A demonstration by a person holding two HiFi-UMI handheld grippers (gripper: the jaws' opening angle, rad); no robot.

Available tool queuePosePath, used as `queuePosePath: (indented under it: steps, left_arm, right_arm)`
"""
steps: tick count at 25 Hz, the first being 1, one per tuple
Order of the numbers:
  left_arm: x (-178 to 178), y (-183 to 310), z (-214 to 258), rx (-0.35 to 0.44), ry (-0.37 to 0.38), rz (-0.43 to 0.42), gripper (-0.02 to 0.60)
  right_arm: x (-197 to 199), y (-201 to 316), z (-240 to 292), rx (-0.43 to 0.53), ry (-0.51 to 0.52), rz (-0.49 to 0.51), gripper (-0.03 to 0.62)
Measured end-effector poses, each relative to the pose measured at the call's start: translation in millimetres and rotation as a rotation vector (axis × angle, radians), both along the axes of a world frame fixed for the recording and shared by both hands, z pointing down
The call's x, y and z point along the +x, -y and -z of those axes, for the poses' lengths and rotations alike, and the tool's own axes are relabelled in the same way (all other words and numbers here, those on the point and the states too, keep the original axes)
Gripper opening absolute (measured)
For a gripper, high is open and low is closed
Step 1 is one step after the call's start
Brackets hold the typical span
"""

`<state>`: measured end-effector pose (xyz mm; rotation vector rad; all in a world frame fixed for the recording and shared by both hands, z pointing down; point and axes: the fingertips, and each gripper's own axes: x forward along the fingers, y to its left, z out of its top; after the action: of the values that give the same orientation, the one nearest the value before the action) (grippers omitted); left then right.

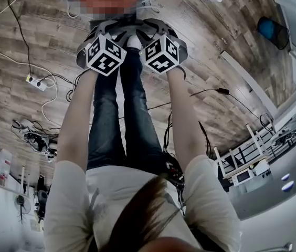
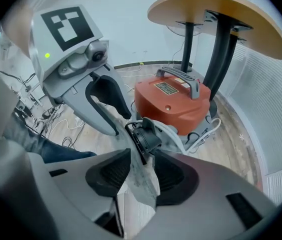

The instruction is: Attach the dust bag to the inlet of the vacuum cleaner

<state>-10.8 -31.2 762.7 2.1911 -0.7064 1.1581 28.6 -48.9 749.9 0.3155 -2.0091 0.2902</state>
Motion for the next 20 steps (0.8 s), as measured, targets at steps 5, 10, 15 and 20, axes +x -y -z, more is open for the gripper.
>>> queuePosePath:
  steps: [5,10,15,20]
  left_arm:
    - [-6,8,14,0.032,-0.020,0.092,0.136]
    - [-14,17,26,0.071,0.000,0.153,0.076]
    - [-17,22,37,0.109,0.018,0.169,0.021]
    - [-22,28,50,0.137,0.015,0.215,0.017]
  right_arm:
    - [-3,5,11,0.027,0.023,-0.033,0.122]
    - [-2,5,22,0.053,0.035,-0.070,0.070]
    - [1,9,33,0.065,0.061,-0.144,0.012]
    - [0,19,51,0.075,0.114,-0.213,0.003]
